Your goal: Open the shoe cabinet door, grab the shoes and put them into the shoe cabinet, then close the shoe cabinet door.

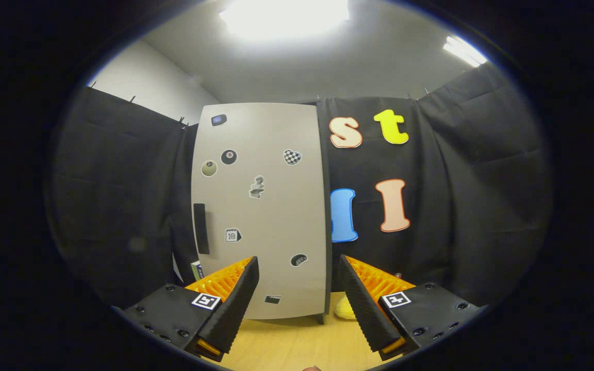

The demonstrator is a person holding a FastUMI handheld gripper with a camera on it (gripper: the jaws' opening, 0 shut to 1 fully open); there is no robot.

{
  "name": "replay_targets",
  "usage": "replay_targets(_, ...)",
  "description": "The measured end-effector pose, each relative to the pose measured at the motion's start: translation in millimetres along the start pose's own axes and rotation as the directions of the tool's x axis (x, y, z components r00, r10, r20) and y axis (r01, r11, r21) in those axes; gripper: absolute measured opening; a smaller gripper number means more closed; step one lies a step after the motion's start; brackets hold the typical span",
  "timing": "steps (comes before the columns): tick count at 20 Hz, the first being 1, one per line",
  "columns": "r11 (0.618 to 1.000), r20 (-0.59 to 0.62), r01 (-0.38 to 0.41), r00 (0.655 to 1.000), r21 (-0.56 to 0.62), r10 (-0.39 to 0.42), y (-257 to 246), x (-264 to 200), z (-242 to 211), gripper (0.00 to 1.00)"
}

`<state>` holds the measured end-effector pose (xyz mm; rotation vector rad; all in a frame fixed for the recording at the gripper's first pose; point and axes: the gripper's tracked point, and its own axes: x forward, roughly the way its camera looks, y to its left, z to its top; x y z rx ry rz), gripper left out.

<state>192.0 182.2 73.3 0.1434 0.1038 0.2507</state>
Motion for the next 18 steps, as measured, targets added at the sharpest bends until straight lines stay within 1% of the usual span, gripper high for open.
replay_targets(4,0.999,0.002,0.035,0.999,0.035,-0.035,-27,-3,-6,0.97)
replay_targets(6,0.997,0.002,0.038,0.999,0.060,-0.038,-37,-5,-6,0.97)
replay_targets(9,0.996,0.001,0.056,0.998,0.066,-0.056,-49,-2,-8,0.97)
replay_targets(14,0.994,0.020,0.065,0.998,0.084,-0.066,-51,8,-3,0.97)
replay_targets(18,0.997,0.028,0.053,0.998,0.058,-0.055,-42,12,0,0.97)
